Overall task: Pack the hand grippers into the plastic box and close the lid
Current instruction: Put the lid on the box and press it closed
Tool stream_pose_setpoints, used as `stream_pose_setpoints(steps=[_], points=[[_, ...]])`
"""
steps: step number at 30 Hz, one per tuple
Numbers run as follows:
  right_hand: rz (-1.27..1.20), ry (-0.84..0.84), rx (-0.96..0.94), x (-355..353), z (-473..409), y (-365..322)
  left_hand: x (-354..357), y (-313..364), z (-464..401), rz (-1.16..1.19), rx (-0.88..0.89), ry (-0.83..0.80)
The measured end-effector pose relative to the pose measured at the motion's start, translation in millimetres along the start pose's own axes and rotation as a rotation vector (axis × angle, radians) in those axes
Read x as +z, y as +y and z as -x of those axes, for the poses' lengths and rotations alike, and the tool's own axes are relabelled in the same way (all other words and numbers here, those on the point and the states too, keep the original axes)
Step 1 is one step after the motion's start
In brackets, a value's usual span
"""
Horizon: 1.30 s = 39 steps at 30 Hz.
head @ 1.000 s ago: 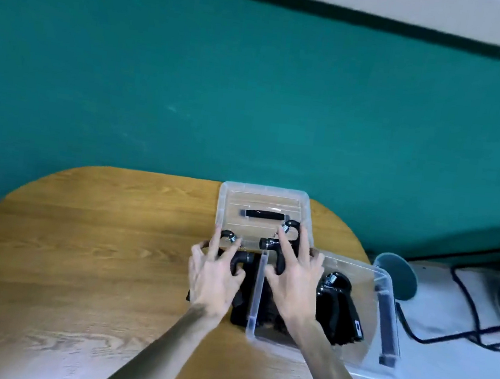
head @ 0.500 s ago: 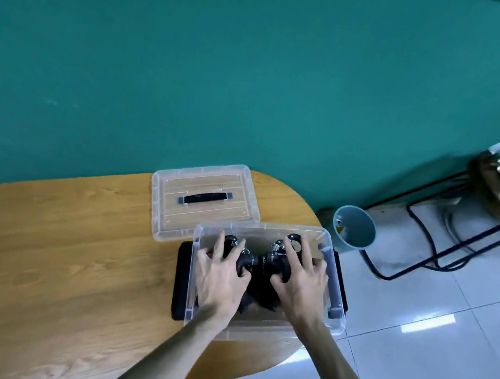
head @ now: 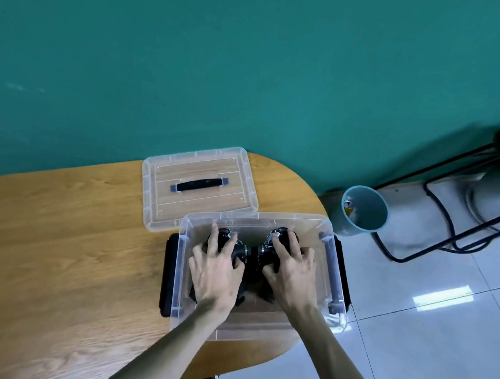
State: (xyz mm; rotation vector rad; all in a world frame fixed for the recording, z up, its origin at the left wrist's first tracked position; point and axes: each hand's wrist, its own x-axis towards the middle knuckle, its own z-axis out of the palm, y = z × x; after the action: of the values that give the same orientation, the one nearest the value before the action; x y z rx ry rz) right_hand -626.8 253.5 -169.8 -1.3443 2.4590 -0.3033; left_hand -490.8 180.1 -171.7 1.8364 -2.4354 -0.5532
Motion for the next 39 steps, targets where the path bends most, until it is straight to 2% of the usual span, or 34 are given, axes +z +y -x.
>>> stream_pose_setpoints(steps=[7,14,21,32,39], points=[[0.124,-0.016,0.018,-2.2,0.9,-7.9,-10.3,1.4,1.4,-0.084,0.038,-0.083],[0.128,0.122,0.017,-26.7,-8.7,-27.7,-45.0,-14.1,-8.7,-0.140,0.266,0.081],[0.185,0.137,-0.119,-41.4,-53.4,-58.8,-74.6,-33.5,-61.8,-0.156,0.263,0.100],[0.207,-0.106,-0.178,-44.4,-138.4,-102.9,-85.0,-72.0,-143.7,-0.055,0.098,-0.004],[0.187,-0.296,-0.201,15.4,-210.6,-83.2,-44.3,-128.6,-193.8,-0.090,0.011,-0.100]])
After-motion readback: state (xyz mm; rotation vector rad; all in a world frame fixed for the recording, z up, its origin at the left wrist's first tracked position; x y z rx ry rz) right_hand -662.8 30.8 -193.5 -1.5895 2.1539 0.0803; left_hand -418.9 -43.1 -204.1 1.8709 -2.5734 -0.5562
